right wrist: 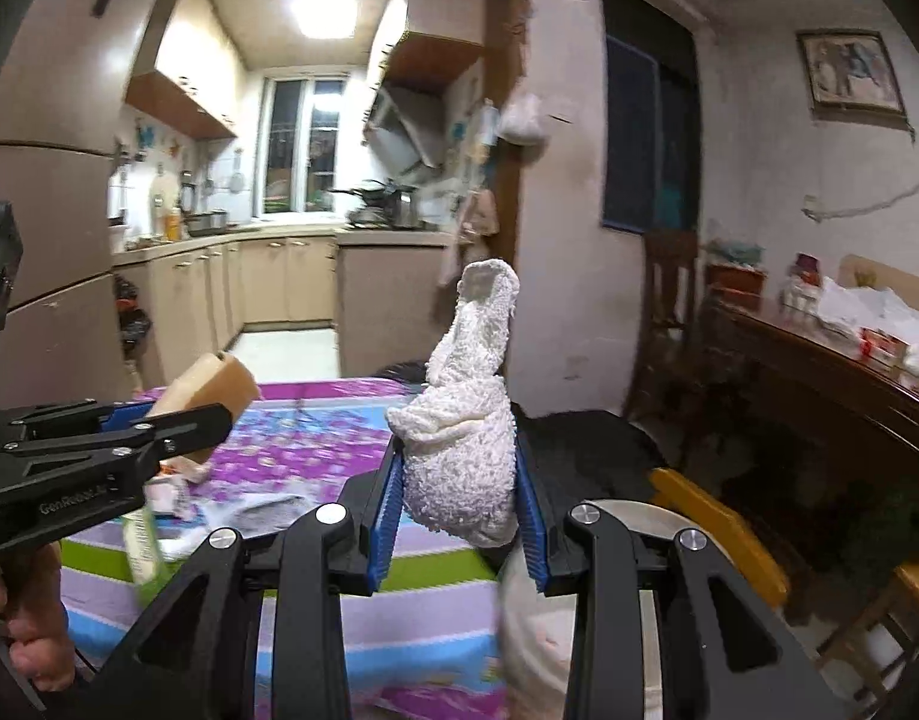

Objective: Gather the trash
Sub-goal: 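Carry the sponge and white towel with both tools over the bucket, then open the left tool to drop the sponge into the bucket, then move both tools back over the table, then grasp the orange packet with the left tool while the right tool grasps the clear seed bag, then carry the orange packet and seed bag with both tools over the white bucket, then open both tools to drop the orange packet and seed bag into the bucket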

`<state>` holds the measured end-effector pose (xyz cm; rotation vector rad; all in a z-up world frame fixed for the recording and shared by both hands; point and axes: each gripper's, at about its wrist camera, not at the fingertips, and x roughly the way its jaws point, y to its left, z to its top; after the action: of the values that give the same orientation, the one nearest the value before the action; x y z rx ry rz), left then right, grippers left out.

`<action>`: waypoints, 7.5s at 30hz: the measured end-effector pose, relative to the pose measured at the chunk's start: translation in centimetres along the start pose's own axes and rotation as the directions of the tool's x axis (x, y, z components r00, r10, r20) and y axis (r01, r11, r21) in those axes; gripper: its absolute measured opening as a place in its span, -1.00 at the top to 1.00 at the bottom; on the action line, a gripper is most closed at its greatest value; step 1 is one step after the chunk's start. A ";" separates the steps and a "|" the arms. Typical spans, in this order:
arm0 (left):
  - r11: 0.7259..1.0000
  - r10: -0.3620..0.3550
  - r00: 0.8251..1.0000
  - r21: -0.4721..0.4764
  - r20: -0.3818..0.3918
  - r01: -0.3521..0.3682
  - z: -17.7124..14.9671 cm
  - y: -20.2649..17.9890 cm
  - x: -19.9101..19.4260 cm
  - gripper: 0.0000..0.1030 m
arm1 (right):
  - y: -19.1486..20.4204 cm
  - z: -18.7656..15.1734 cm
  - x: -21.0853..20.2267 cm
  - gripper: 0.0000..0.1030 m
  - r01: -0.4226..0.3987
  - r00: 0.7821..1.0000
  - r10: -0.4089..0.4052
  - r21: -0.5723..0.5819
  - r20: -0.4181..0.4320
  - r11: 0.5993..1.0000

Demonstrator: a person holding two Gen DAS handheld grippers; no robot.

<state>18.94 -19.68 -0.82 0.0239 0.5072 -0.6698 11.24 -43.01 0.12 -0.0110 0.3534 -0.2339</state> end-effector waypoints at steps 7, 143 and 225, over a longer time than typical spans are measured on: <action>0.990 -0.114 0.991 0.073 -0.073 0.119 1.8 -6.1 5.0 0.45 | -10.3 -0.2 1.4 0.32 0.086 0.991 -0.076 0.080 -0.113 0.993; 0.845 0.297 0.816 -0.263 -0.495 -0.466 -5.0 42.7 11.9 -0.59 | 36.8 -3.3 39.4 -0.26 -0.663 0.499 0.592 0.161 -0.633 0.731; 0.987 -0.098 0.803 0.045 -0.587 0.153 -3.4 -12.6 26.5 0.36 | -20.8 -10.1 19.5 0.38 0.128 0.780 0.050 0.238 -0.624 0.963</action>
<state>27.52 -44.58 -14.12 0.2944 1.0838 -0.8166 20.86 -67.39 -14.97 0.3400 0.9922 -0.3248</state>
